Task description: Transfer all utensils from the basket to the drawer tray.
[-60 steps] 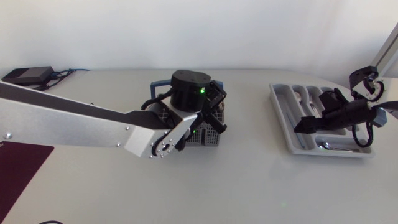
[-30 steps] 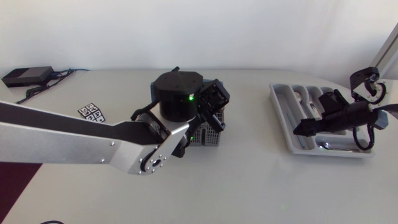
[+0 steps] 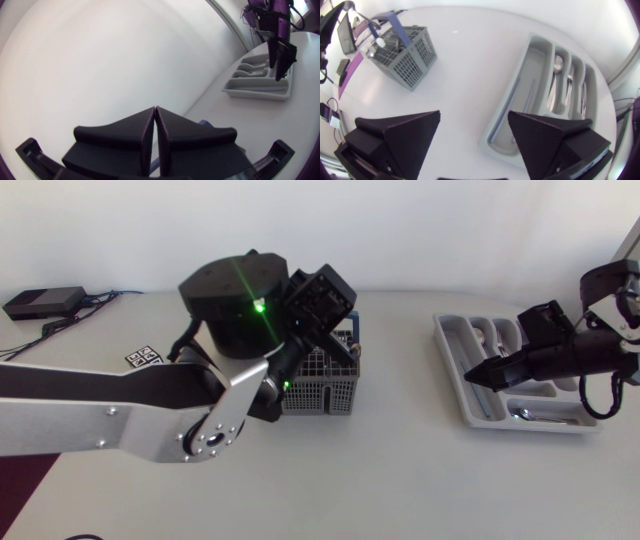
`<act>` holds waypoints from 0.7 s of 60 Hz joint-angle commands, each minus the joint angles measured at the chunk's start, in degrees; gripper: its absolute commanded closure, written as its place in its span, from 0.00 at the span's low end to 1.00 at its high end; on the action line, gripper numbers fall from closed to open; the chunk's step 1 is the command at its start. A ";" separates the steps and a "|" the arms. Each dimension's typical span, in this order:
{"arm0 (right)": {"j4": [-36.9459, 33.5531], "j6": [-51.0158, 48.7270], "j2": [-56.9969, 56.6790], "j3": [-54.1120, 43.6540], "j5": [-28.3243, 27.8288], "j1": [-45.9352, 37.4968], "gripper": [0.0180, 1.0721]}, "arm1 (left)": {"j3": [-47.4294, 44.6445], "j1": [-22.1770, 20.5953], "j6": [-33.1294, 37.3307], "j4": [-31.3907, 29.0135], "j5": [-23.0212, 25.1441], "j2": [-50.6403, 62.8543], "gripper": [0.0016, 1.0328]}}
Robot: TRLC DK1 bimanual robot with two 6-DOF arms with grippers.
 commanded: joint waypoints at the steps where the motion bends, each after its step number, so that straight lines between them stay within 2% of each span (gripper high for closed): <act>1: -1.41 -1.21 -5.26 -2.39 -1.47 3.01 0.07 | -0.12 -1.24 -1.83 -0.63 -1.34 -2.50 0.97; 16: -2.03 1.34 -16.24 -3.88 -1.64 13.73 0.07 | 3.40 -3.97 -12.99 -15.66 0.07 -5.14 0.97; 31: -1.24 4.77 -16.95 -4.06 -1.64 21.64 0.08 | 8.58 -3.09 -24.85 -30.60 8.06 -4.97 0.97; 42: 1.66 7.85 -15.37 -4.67 -1.47 26.03 0.11 | 12.89 -0.72 -33.91 -40.10 16.59 -3.47 0.97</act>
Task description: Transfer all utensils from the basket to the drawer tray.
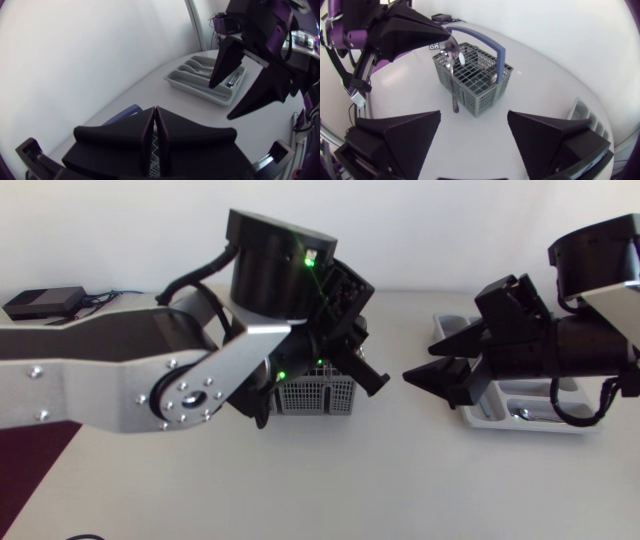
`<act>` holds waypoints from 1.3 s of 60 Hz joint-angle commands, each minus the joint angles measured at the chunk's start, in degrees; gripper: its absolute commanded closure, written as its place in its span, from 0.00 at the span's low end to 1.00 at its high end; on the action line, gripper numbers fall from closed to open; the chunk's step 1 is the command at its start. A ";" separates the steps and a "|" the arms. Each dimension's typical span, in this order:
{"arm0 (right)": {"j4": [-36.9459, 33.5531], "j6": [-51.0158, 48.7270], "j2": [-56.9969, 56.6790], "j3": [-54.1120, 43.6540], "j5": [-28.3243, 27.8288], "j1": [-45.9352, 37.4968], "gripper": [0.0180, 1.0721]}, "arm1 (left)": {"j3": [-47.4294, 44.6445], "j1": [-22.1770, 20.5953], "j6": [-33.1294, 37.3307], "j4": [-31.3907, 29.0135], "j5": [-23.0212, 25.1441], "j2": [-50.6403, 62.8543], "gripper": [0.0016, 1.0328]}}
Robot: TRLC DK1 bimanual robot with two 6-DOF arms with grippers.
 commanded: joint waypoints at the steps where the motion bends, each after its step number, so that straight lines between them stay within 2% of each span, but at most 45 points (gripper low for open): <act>1: 1.43 2.93 1.75 -1.35 -0.18 2.04 0.11 | 3.45 1.36 -6.15 -2.53 2.87 0.62 0.97; 12: 4.94 6.01 4.56 -1.53 1.14 5.90 0.17 | 6.88 3.65 -12.48 -8.33 11.13 2.20 0.97; 20: 7.58 7.68 6.06 -1.09 3.95 8.45 0.19 | 7.49 4.00 -13.98 -10.00 14.56 2.46 0.97; 31: 8.63 8.64 7.81 -0.38 7.65 11.44 0.33 | 8.63 5.32 -16.00 -11.76 17.46 2.99 0.97; 48: 9.51 8.82 7.11 -1.00 11.07 13.73 0.69 | 8.46 5.93 -16.52 -12.29 18.95 3.08 0.97; 56: 10.04 8.82 7.02 -1.44 11.34 13.73 0.89 | 8.28 5.84 -16.52 -12.29 18.95 3.17 0.97; 68: 9.86 8.38 6.58 -2.23 10.98 13.73 0.93 | 8.11 6.02 -16.52 -12.29 18.95 3.17 0.95; 78: 9.16 7.59 6.23 -3.28 10.55 13.73 0.94 | 9.25 6.37 -16.88 -12.90 18.95 3.17 0.74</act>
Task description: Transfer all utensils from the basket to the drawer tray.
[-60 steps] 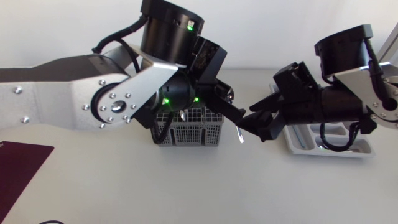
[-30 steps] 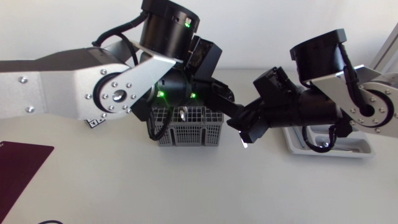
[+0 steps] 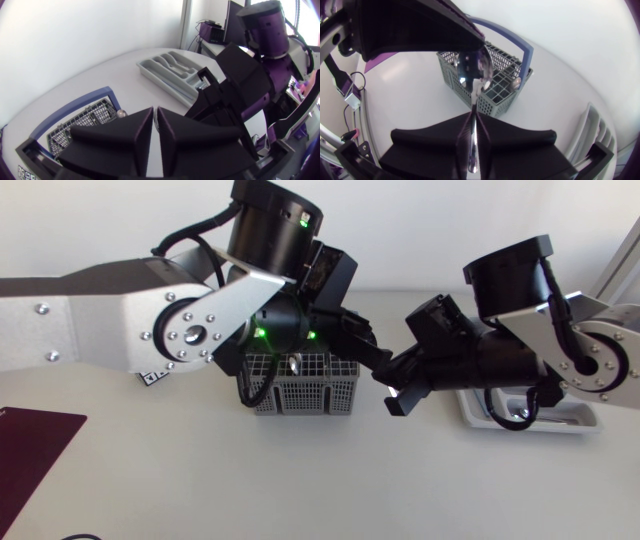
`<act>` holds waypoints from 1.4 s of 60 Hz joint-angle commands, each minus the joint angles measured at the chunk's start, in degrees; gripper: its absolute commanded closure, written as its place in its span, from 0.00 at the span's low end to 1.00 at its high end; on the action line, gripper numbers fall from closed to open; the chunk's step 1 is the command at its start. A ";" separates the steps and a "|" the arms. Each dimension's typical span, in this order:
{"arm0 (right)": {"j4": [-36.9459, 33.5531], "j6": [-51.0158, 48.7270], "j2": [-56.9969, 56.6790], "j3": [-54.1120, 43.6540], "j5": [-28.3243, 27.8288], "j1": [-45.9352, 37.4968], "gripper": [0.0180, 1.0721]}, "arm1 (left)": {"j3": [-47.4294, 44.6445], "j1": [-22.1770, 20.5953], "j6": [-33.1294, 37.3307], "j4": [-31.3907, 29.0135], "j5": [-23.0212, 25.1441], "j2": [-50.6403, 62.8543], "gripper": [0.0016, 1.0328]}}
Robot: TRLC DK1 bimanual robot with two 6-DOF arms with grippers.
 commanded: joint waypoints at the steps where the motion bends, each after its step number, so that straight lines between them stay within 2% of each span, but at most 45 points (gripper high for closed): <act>1: -0.70 -0.22 -1.02 -1.93 -0.27 0.48 0.94 | 2.41 0.71 -1.12 -0.55 0.50 0.78 0.71; 9: -1.31 -1.01 -1.99 -2.72 -0.80 0.48 0.94 | 3.90 1.15 -1.47 -1.52 0.59 0.78 0.61; 17: -3.25 -2.06 -2.08 -2.81 -3.61 -0.93 0.94 | 5.22 1.76 -1.38 -2.66 0.50 0.70 0.51; 31: -9.14 -9.80 -2.78 -2.63 -9.94 -8.84 0.94 | 6.45 5.28 0.11 -4.77 0.59 -1.15 0.48; 45: -16.96 -28.69 -1.02 -1.66 -14.25 -23.60 0.94 | 3.37 10.29 4.86 -6.88 1.82 -3.96 0.45; 60: -26.80 -51.54 7.94 4.40 -16.89 -40.30 0.94 | 0.91 14.68 7.58 -8.73 3.32 -6.60 0.45; 71: -31.64 -67.10 15.41 10.29 -16.27 -49.71 0.94 | -1.90 16.53 10.31 -9.08 4.11 -7.74 0.44; 84: -29.09 -79.32 22.79 13.10 -10.64 -55.86 0.94 | -4.62 18.02 11.10 -8.64 5.16 -7.92 0.44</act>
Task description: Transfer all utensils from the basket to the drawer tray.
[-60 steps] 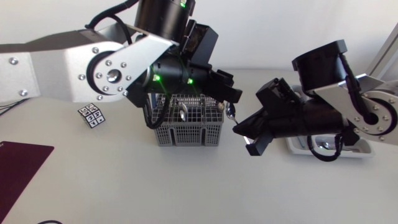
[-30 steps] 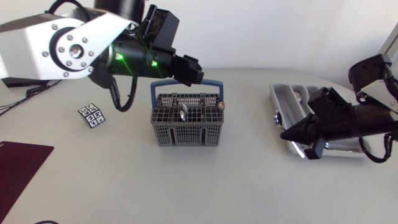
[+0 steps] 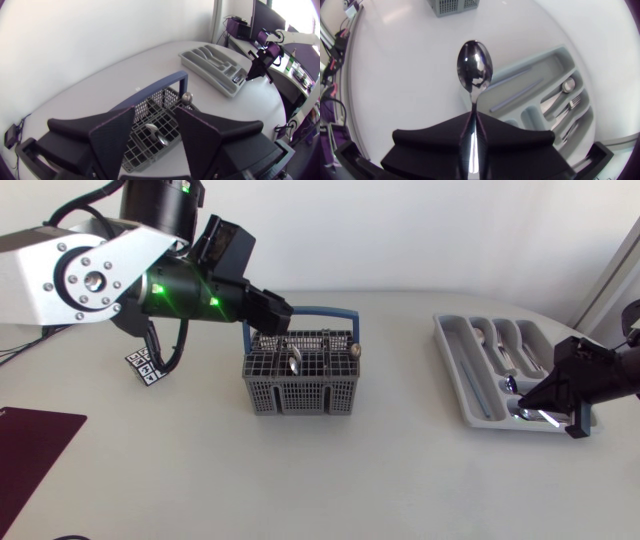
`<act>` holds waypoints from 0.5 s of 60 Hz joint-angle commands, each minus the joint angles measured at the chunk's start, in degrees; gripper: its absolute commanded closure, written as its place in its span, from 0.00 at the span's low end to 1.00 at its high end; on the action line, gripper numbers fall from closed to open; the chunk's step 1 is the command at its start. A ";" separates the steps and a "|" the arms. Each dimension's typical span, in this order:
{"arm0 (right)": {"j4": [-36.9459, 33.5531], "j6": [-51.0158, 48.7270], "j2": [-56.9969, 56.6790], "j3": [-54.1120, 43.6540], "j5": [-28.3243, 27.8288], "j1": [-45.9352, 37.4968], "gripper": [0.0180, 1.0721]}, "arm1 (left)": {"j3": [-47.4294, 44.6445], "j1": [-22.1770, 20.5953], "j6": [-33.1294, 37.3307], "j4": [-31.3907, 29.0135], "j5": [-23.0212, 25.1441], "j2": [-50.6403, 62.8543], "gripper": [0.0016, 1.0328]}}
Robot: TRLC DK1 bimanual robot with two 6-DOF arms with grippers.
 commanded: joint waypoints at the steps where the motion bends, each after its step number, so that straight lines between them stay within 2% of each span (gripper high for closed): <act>1: 1.60 -7.10 3.58 1.08 1.93 -2.00 0.94 | -2.37 0.47 1.99 0.06 0.88 -1.19 0.44; 9: 7.76 -11.15 8.33 2.13 6.94 -4.55 0.94 | -3.16 0.47 3.13 0.15 0.88 -1.45 0.44; 30: 17.95 -16.42 12.90 1.87 12.21 -6.05 0.94 | -4.83 -0.32 10.07 -0.64 1.14 -3.12 0.44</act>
